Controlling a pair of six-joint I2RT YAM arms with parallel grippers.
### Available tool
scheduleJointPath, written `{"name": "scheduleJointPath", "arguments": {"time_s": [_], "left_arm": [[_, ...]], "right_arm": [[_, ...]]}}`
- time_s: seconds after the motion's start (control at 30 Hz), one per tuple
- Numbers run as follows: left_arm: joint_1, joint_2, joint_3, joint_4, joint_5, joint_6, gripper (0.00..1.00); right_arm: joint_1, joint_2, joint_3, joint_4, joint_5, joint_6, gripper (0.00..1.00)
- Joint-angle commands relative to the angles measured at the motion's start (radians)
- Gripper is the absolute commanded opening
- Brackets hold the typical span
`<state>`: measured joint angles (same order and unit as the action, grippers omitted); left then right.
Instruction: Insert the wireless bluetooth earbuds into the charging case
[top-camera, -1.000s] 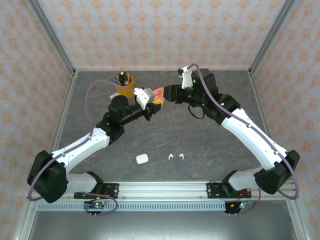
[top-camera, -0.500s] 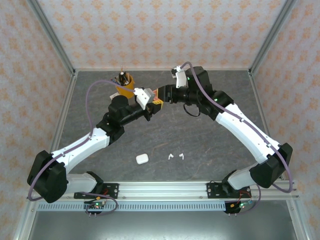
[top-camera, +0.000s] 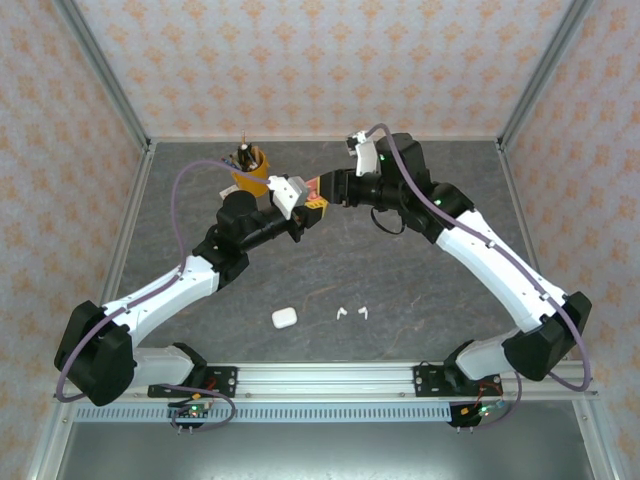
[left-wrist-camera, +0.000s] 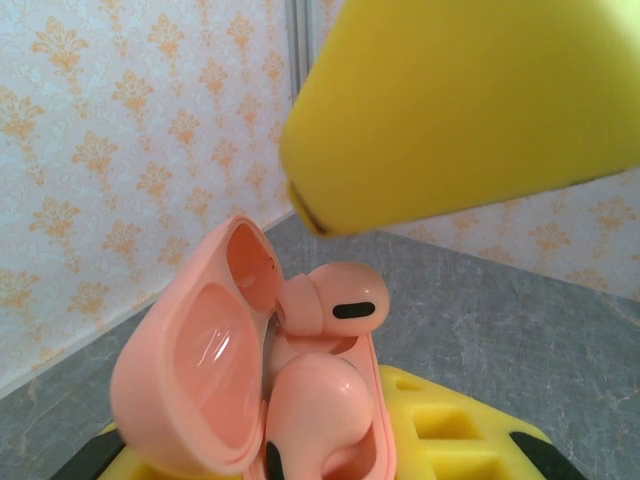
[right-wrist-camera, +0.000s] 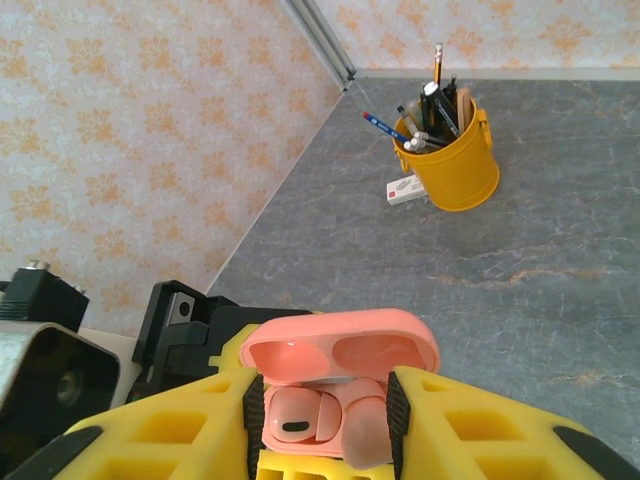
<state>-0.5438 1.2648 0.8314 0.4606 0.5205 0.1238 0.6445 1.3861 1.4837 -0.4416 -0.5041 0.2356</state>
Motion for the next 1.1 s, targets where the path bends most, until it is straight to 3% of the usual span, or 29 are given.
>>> {"name": "scheduleJointPath", "arguments": {"time_s": [0.0,0.43,0.9,1.07], "left_arm": [[-0.009,-0.012,0.034,0.047,0.019,-0.002,0.0],[-0.008,-0.011,0.047,0.033,0.019,0.005,0.0],[-0.009,-0.016,0.05,0.032,0.022,0.0,0.0],[-0.009,-0.016,0.049,0.033,0.024,-0.001,0.0]], "right_arm": [[-0.003,-0.034,0.011,0.014,0.028,-0.003,0.39],[-0.003,-0.025,0.015,-0.029,-0.132,0.008,0.4],[-0.003,-0.029,-0.015,-0.022,0.012,-0.009,0.39],[-0.003,-0.002,0.02,-0.029,-0.003,-0.011,0.39]]}}
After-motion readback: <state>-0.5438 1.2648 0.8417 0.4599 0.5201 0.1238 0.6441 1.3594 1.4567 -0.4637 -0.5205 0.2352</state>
